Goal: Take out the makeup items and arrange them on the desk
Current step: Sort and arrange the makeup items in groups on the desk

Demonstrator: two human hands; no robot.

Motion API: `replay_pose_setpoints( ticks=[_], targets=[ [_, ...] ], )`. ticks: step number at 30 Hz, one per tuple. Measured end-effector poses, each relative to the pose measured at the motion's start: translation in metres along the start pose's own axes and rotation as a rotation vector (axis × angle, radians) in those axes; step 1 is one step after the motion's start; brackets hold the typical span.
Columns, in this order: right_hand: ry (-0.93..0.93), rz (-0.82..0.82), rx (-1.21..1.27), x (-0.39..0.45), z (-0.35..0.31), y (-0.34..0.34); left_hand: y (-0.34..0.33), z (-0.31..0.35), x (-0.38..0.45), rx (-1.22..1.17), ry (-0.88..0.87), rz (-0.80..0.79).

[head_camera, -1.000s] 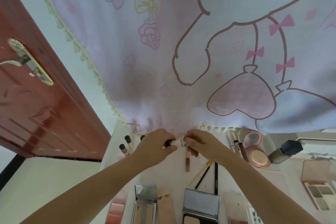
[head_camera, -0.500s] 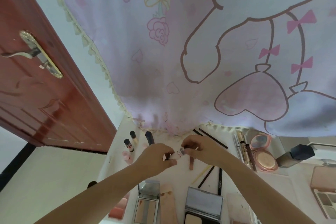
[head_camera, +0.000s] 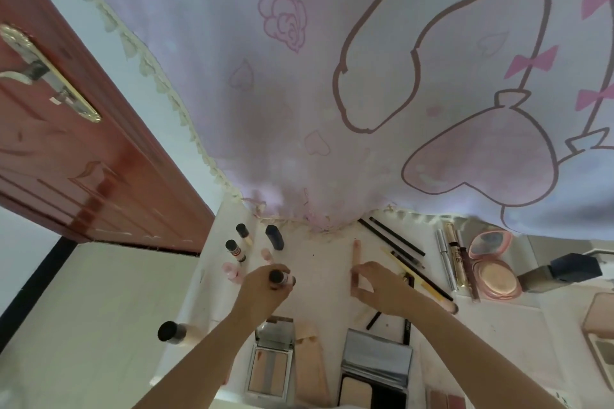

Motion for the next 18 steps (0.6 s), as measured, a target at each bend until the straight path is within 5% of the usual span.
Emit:
replay_pose_setpoints(
  ticks=[6, 18],
  targets=[
    [-0.063, -0.04, -0.078, 0.012, 0.019, -0.024, 0.001, -0.029, 0.008, 0.115, 0.219, 0.016],
    [-0.1, 0.003, 0.016, 0.015, 0.023, -0.019, -0.013, -0.051, 0.018, 0.166, 0.328, 0.038]
  ],
)
Point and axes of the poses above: each hand's wrist, its own x-axis towards the middle knuckle, its own y-axis out of the back of the hand, z = x × y, the point moved 3 cm from there along x, towards the middle knuckle, and after that the axes turned 15 degrees about -y, right-handed, at the moved point
